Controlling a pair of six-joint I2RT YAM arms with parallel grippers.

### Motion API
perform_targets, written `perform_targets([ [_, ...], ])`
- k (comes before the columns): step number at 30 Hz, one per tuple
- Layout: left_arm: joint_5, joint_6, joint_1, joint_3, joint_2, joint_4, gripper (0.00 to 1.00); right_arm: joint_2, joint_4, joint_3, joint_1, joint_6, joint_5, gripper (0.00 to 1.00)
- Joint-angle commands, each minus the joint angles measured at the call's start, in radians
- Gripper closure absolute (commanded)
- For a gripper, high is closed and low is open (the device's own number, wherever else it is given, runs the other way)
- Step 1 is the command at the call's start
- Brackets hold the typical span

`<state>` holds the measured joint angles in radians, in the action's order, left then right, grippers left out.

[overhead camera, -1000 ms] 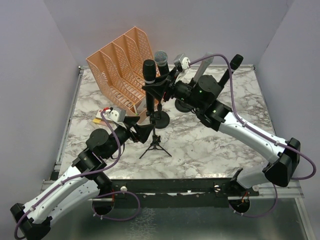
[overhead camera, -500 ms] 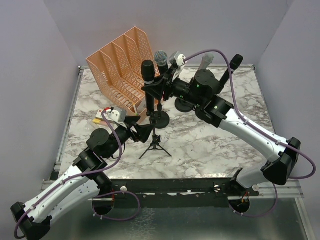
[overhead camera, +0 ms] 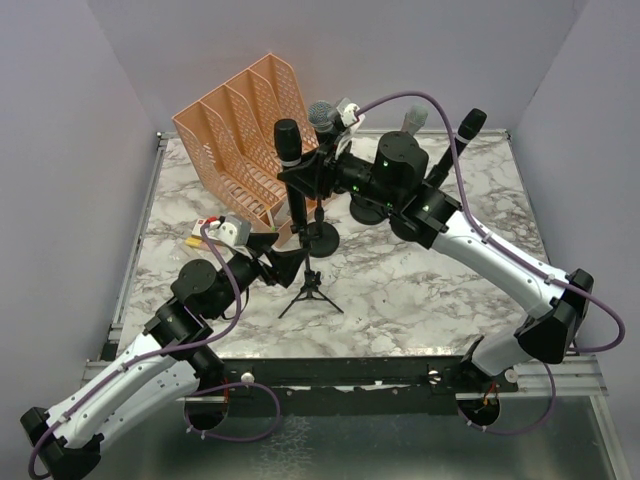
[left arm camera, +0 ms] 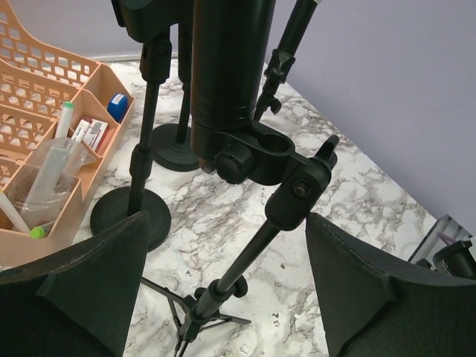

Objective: Attach the microphones to the stand

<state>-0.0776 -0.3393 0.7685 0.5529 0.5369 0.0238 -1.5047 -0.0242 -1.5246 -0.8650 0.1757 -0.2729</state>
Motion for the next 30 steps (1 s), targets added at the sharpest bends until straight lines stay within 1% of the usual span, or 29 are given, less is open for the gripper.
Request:
perform_targets([
  [1,-0.091,0.016,-0.001,0.005,-0.010,-0.052,0.15,-0.051,0.343,0.006,-0.025,0.062,0.037,0.80],
  [4,-0.113,0.015,-0.001,0.024,-0.024,-0.096,0.11,-0.037,0.312,-0.069,-0.026,0.103,0.152,0.67],
  [6,-0.130,0.010,-0.001,0.036,-0.040,-0.135,0.08,-0.027,0.284,-0.117,-0.026,0.124,0.199,0.60],
  [11,-0.161,-0.010,-0.001,0.049,-0.106,-0.208,0.03,0.005,0.224,-0.180,-0.026,0.142,0.191,0.42],
  [15,-0.199,-0.046,-0.002,0.064,-0.158,-0.268,0.02,0.060,0.202,-0.170,-0.026,0.153,0.176,0.32],
  [18,-0.233,-0.080,-0.001,0.077,-0.194,-0.301,0.01,0.120,0.210,-0.133,-0.026,0.154,0.193,0.31],
  [21,-0.265,-0.107,-0.002,0.099,-0.220,-0.337,0.01,0.206,0.236,-0.065,-0.026,0.149,0.258,0.31],
  [23,-0.298,-0.113,-0.001,0.132,-0.221,-0.389,0.01,0.273,0.279,-0.014,-0.026,0.149,0.348,0.31],
  [25,-0.385,-0.146,-0.002,0.182,-0.202,-0.472,0.01,0.350,0.356,0.026,-0.026,0.154,0.453,0.31],
  [30,-0.610,-0.233,-0.001,0.319,-0.142,-0.654,0.01,0.505,0.644,0.111,-0.026,0.208,0.807,0.31],
])
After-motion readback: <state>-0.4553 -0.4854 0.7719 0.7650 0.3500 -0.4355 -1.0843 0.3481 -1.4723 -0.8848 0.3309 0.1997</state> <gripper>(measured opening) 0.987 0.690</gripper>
